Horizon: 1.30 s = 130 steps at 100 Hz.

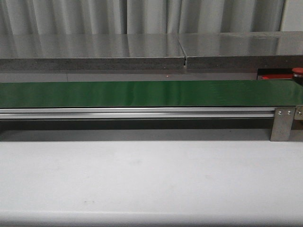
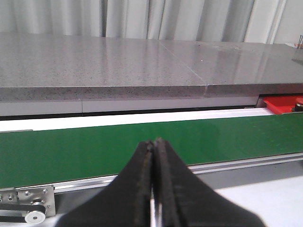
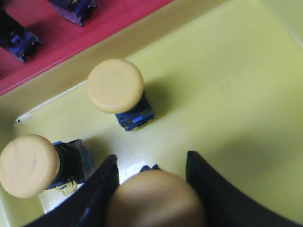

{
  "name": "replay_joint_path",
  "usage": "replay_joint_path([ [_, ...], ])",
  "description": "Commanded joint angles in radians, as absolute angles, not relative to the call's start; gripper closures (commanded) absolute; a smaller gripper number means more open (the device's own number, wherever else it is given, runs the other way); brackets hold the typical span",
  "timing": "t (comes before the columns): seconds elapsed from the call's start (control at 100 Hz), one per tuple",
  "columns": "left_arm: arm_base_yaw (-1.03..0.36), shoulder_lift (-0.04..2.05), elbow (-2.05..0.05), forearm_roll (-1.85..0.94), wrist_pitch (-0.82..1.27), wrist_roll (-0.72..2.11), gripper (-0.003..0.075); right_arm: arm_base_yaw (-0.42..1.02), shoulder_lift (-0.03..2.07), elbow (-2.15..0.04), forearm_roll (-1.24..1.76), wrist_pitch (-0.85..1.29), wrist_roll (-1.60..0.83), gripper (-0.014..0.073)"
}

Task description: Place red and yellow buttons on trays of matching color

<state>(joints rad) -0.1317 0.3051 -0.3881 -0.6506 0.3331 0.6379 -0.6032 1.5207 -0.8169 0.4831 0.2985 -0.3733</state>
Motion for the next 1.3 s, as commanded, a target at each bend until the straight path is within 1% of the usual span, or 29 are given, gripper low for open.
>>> replay_joint_path([
  [0.0, -0.139, 0.312, -0.415, -0.671, 0.272, 0.636, 0.0739, -0.573, 1.524, -0.839, 0.499, 0.216, -0.388, 0.0462],
  [0.12, -0.139, 0.312, -0.415, -0.671, 0.272, 0.636, 0.0739, -0.547, 1.571, -0.839, 0.499, 0.179, -0.394, 0.0462],
  [0.36, -0.139, 0.312, -0.415, -0.671, 0.272, 0.636, 0.0739, -0.547, 1.635, -0.839, 0.499, 0.142, -0.394, 0.0462],
  [0.47, -0.139, 0.312, -0.415, -0.671, 0.272, 0.636, 0.0739, -0.547, 1.646, -0.839, 0.499, 0.146, -0.394, 0.0443],
  [0.54, -0.139, 0.312, -0.415, -0.671, 0.272, 0.636, 0.0739, -0.547, 1.645, -0.839, 0.499, 0.147, -0.394, 0.0379],
  [0.64, -0.139, 0.312, -0.415, -0.671, 0.272, 0.636, 0.0739, -0.547, 1.643, -0.839, 0.499, 0.15, -0.394, 0.0214],
  [0.69, -0.139, 0.312, -0.415, -0.671, 0.272, 0.636, 0.0739, -0.548, 1.641, -0.839, 0.499, 0.152, -0.394, 0.0151],
  [0.76, -0.139, 0.312, -0.415, -0.671, 0.272, 0.636, 0.0739, -0.548, 1.636, -0.839, 0.499, 0.152, -0.394, 0.0104],
  [0.9, -0.139, 0.312, -0.415, -0.671, 0.272, 0.636, 0.0739, -0.548, 1.594, -0.839, 0.499, 0.161, -0.394, 0.0102],
  [1.15, -0.139, 0.312, -0.415, -0.671, 0.272, 0.636, 0.0739, -0.543, 1.431, -0.839, 0.502, 0.192, -0.394, 0.0102],
  [1.29, -0.139, 0.312, -0.415, -0.671, 0.272, 0.636, 0.0739, -0.483, 1.319, -0.839, 0.507, 0.21, -0.394, 0.0102],
])
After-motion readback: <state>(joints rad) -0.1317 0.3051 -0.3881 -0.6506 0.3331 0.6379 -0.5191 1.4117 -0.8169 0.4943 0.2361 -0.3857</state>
